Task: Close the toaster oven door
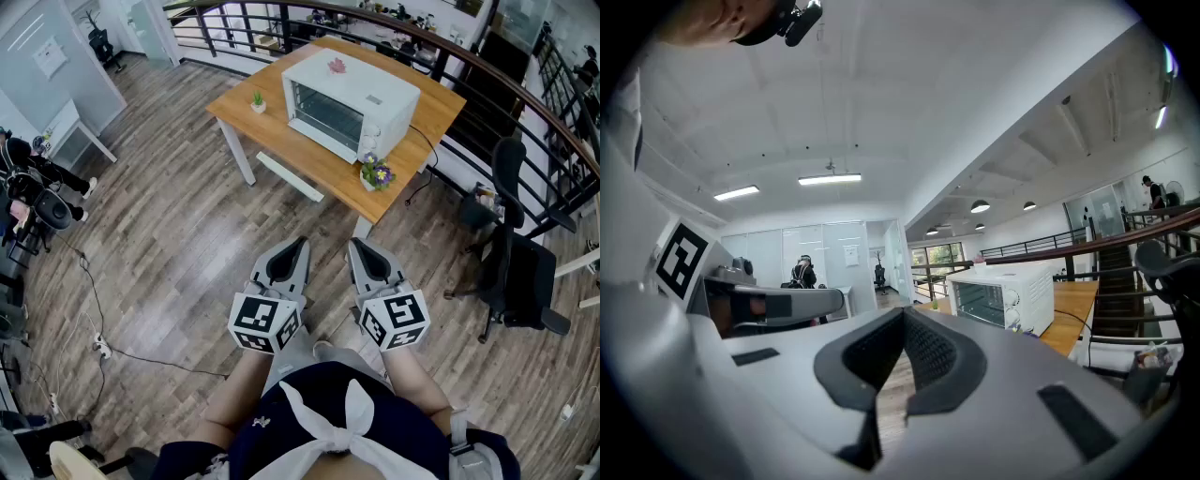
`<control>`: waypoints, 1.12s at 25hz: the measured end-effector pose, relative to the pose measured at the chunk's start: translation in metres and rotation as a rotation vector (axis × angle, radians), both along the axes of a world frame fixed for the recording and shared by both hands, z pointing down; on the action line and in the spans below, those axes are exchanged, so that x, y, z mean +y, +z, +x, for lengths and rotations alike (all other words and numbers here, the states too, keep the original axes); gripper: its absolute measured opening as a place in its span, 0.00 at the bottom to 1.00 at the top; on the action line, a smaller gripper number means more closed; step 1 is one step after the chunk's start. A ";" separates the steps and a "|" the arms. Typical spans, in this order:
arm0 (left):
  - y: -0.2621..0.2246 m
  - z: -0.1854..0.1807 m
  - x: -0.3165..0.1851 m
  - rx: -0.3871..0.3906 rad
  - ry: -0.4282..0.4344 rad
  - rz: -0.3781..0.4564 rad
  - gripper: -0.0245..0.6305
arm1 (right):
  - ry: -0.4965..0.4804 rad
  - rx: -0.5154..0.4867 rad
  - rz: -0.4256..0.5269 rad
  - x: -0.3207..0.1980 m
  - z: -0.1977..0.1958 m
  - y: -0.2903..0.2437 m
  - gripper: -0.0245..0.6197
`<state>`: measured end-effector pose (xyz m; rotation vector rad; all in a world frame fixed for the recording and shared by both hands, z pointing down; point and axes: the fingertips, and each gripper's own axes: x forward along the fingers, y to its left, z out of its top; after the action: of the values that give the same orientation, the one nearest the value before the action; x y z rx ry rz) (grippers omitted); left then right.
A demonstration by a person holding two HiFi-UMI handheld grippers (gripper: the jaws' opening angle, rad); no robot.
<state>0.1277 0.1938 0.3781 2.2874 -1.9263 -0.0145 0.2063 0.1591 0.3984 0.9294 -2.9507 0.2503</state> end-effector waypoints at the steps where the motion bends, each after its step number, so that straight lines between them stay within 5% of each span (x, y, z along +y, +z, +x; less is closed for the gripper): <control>1: 0.000 -0.002 -0.003 -0.001 -0.001 0.001 0.07 | 0.000 0.001 -0.001 -0.003 -0.002 0.000 0.04; 21: 0.000 -0.077 -0.094 0.029 0.047 -0.005 0.07 | 0.051 0.019 -0.002 -0.087 -0.069 -0.001 0.05; 28: 0.001 -0.113 -0.131 0.061 0.063 -0.019 0.08 | 0.066 0.012 -0.029 -0.119 -0.094 0.000 0.17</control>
<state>0.0151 0.0623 0.3792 2.3062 -1.8166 -0.0573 0.1124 0.0406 0.3983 1.0213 -2.9006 0.2883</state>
